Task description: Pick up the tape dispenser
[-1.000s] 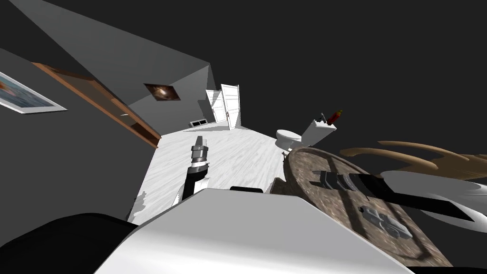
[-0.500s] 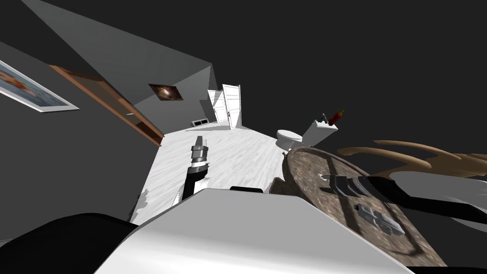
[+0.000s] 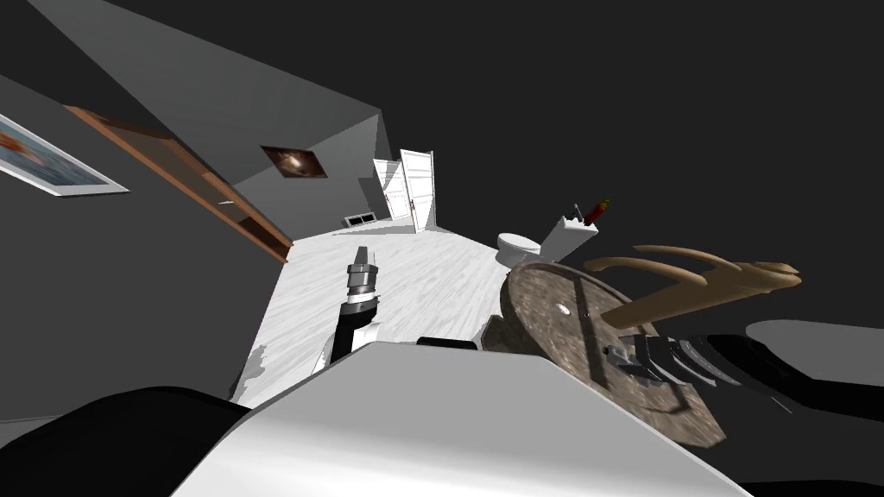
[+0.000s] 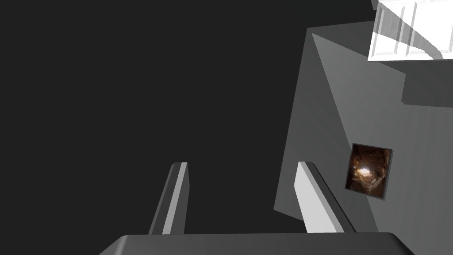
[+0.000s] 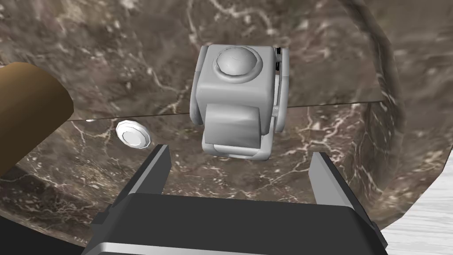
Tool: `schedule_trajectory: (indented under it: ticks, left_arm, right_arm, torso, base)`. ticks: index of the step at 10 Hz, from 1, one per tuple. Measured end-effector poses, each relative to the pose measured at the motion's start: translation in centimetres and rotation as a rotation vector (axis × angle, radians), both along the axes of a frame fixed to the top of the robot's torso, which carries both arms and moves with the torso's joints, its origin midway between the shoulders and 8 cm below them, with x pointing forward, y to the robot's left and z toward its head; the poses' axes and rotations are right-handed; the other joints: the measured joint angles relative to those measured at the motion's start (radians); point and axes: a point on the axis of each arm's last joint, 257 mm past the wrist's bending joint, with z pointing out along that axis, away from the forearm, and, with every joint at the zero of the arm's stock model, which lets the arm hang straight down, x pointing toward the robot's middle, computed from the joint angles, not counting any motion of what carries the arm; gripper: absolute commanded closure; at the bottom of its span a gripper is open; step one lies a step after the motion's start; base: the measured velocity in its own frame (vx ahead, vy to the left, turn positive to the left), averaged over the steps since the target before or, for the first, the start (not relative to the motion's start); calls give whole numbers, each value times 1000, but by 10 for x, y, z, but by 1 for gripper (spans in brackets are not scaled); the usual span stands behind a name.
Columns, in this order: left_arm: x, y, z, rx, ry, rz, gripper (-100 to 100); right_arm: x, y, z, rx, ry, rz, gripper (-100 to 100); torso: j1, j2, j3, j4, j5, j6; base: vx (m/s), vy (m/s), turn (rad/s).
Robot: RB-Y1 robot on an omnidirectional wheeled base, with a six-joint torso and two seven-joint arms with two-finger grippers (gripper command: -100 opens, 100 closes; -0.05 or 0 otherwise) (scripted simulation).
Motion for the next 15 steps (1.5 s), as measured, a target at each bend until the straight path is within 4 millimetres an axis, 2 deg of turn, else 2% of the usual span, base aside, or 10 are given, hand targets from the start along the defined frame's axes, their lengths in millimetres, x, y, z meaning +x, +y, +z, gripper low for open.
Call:
schedule_trajectory:
  ticks: [1,2,3,7,8,12,13,14,15]
  left_arm:
    - [0,0,0,0,0,0,0]
    - [0,0,0,0,0,0,0]
    - [0,0,0,0,0,0,0]
    - [0,0,0,0,0,0,0]
    - [0,0,0,0,0,0,0]
    - [0,0,0,0,0,0,0]
    - [0,0,0,0,0,0,0]
    - [0,0,0,0,0,0,0]
    - [0,0,0,0,0,0,0]
  right_arm:
    - [-5,-3,1,-7,12,-11,-100]
    - [-5,-4,1,-9,12,-10,0]
    - [-5,-4,1,-8,12,-10,-100]
    - [-27,-10,-18,-12,15,-32,-100]
    - [-28,-11,-18,-12,17,-34,100]
    - [-28,-10,-18,-10,18,-34,100]
    - [-28,-10,-18,-10,18,-34,0]
    - [-28,-10,-18,-10,18,-34,100]
    - [-24,-7,-14,-10,17,-29,100]
  torso:
    - [3,-3,-1,-1,1,-1]
    - [8,-6,-4,-1,1,-1]
    - [11,-8,-5,-2,2,-1]
    - [13,-13,-7,-3,3,-1]
    - [13,-12,-7,-3,3,-1]
    - [12,-11,-6,-2,3,-1]
    - [12,-11,-6,-2,3,-1]
    - [12,-10,-6,-2,3,-1]
    - [13,-9,-5,-2,4,-1]
  base:
    - [-30,-48,2]
    - [-8,-11,-1]
    - [21,4,71]
    - [34,5,50]
    - [0,0,0]
    - [0,0,0]
    - [0,0,0]
    - [-28,1,-74]
    - [-52,-11,-117]
